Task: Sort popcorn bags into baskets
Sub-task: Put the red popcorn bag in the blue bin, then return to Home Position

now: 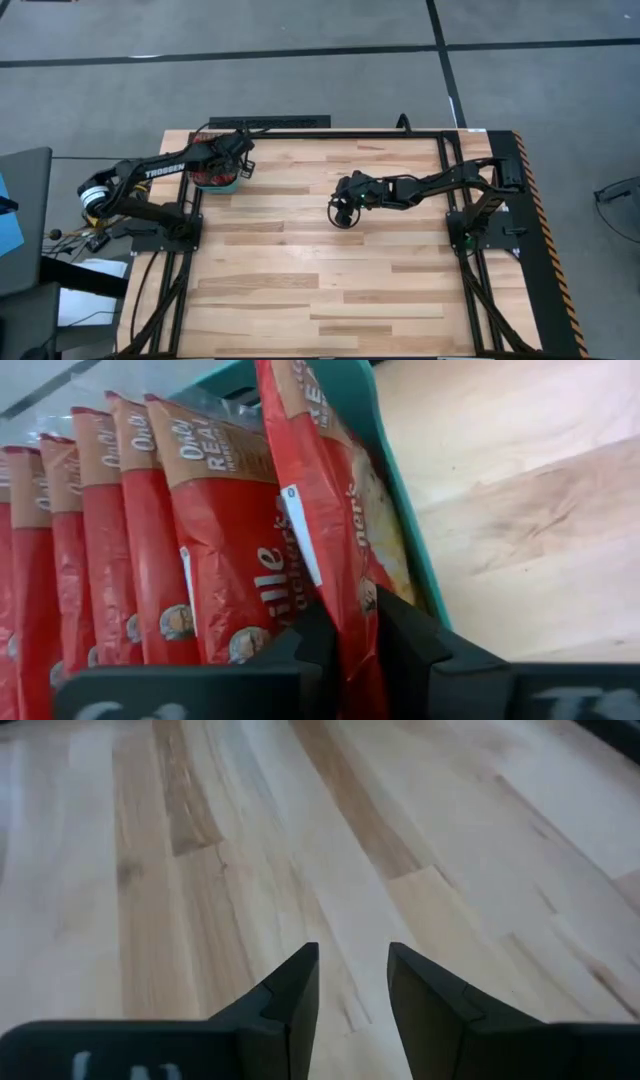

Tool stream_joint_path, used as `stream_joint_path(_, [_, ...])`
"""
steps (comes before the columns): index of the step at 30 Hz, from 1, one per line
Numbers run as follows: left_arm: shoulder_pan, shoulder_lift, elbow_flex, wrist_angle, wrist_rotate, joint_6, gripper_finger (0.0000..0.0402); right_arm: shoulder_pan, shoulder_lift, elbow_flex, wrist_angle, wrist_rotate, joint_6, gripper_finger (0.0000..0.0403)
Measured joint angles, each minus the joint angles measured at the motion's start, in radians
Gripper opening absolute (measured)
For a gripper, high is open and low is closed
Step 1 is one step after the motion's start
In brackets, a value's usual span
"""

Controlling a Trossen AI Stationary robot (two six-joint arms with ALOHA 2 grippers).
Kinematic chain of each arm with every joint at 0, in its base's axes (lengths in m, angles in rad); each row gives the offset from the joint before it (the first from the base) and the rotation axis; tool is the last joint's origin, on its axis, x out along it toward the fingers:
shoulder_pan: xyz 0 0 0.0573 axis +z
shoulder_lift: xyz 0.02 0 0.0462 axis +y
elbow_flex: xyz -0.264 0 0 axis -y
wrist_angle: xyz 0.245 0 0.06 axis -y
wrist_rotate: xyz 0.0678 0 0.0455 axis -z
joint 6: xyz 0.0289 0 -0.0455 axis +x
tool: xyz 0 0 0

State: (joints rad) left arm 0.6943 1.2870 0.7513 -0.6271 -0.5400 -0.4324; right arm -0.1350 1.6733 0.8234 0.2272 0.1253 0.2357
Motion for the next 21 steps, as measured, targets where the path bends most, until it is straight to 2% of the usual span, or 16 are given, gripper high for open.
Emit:
stream_joint_path(5, [0.002,-0.018,0.000,-0.022,-0.003,0.021,0.0094,0.000,0.000,0.000,0.001,0.000,0.003,0.0157])
stream_joint_path(15, [0.001,-0.218,0.000,-0.052,-0.052,0.086,0.0268,0.000,0.000,0.000,0.005,0.003,0.021,0.0162])
stream_joint_path(18, [0.001,-0.285,0.000,-0.051,-0.047,0.110,0.0301,-0.005,0.000,0.000,0.025,0.004,0.021,0.0160])
stream_joint_path(21, [-0.010,-0.369,0.000,-0.050,-0.045,0.123,0.0316,-0.007,0.000,0.000,0.039,0.005,0.017,0.0157])
